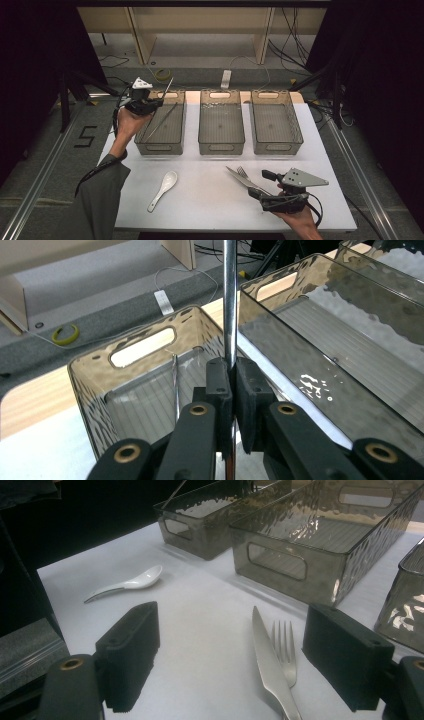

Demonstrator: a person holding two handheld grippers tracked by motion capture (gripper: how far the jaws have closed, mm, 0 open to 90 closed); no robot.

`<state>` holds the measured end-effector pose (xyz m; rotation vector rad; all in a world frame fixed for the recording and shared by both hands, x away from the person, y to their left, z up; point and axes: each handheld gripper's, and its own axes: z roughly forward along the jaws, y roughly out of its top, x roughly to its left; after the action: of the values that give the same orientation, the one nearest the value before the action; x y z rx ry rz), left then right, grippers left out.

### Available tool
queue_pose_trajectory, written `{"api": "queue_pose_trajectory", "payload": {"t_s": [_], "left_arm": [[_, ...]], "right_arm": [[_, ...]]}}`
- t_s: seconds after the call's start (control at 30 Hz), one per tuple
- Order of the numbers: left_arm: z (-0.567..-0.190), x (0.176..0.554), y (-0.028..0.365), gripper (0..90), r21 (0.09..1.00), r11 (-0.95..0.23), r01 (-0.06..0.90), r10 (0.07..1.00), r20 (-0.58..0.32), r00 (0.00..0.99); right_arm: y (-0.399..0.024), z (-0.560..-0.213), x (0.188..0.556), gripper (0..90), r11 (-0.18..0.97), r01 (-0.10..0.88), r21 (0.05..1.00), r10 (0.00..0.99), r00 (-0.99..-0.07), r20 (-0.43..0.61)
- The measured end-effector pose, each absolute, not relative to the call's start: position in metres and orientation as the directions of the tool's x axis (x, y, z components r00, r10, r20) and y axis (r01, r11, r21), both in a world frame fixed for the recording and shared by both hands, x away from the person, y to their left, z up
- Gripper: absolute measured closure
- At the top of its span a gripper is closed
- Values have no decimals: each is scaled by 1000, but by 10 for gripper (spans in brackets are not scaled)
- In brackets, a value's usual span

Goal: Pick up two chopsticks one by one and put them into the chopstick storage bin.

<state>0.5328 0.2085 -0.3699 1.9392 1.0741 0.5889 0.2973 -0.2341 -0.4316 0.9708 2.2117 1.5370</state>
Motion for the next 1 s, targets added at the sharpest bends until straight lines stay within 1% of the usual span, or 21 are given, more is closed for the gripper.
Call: {"api": "queue_pose_trajectory", "payload": {"t_s": [0.27, 0.53, 0.87, 0.93, 1.0], "left_arm": [[-378, 535, 208, 844, 833, -291, 471, 854, 4, 520], [-386, 536, 211, 842, 827, -312, 469, 858, 33, 512], [-393, 537, 216, 832, 826, -283, 488, 871, 9, 491], [-393, 537, 216, 810, 826, -278, 490, 873, 4, 489], [-392, 536, 216, 752, 826, -283, 487, 876, 16, 482]], "right_arm": [[-234, -432, 297, 237, 210, 366, 907, 662, -736, 144], [-234, -432, 297, 237, 211, 367, 906, 661, -736, 144], [-234, -432, 297, 237, 210, 367, 906, 661, -736, 145], [-234, -432, 297, 237, 209, 367, 906, 661, -736, 145], [-234, -432, 297, 237, 209, 367, 906, 661, -736, 145]]}}
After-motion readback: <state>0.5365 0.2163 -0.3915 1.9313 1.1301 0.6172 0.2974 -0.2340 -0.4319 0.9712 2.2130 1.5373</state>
